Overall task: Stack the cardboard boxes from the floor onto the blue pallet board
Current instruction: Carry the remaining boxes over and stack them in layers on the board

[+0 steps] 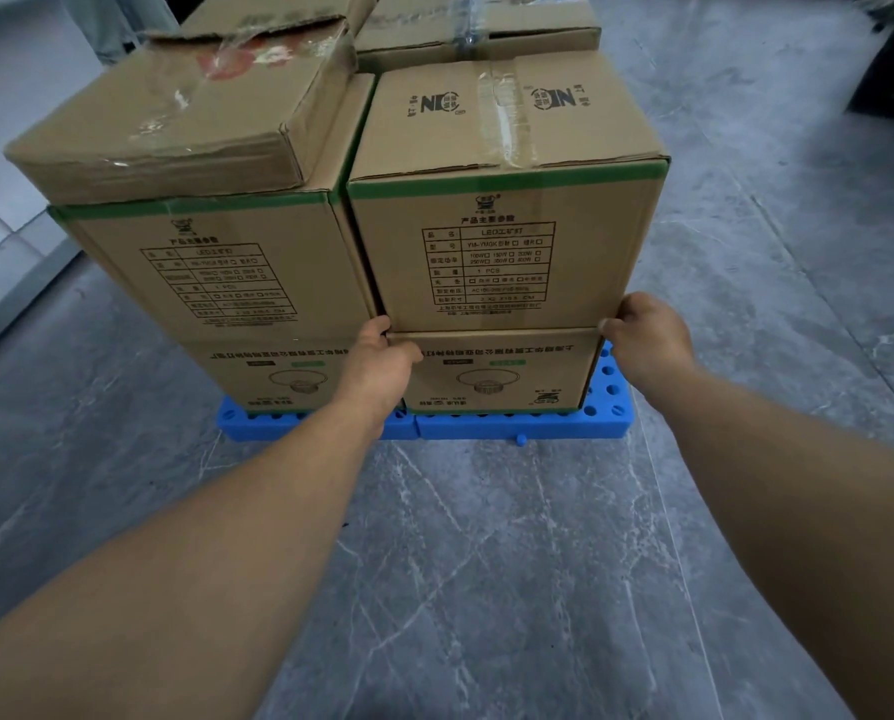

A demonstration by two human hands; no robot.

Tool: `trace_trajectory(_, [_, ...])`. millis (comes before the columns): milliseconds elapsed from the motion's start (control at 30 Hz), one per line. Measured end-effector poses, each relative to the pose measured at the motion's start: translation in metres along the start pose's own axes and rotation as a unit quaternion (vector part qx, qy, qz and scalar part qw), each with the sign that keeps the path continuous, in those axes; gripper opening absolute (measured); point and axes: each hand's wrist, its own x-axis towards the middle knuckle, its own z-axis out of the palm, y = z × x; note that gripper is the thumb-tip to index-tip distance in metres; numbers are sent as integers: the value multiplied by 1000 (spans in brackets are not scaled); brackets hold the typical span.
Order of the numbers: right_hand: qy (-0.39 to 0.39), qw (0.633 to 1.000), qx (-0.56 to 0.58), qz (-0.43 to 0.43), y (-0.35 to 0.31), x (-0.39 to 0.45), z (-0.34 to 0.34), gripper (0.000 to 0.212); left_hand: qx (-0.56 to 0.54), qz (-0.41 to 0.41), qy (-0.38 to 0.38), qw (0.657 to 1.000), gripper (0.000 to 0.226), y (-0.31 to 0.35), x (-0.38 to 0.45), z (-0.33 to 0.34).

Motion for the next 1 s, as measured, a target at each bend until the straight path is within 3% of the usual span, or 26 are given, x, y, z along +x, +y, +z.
trace_trajectory(467, [-6,1000,-27,1,-2,1,2,12,11,8,-21,1000,64,-4,1,-3])
trace_trajectory(600, [-9,995,-94,14,0,-1,4,9,44,3,-20,999,59,-9,0,-7])
trace_trajectory(700, [-59,973,-217,50,3,-10,8,21,66,-23,-10,998,53,-22,-4,-13])
trace_trajectory(800, [-167,926,-338,16,6,-21,21,13,97,-55,-1,994,53,-44,-8,-19])
trace_trajectory(900, [-238,893,-382,-24,6,-29,45,15,129,-80,3,988,51,-65,-5,-25])
trace_trajectory(1000, [-260,871,-413,-60,2,-36,74,18,137,-93,-2,986,52,-79,1,-29])
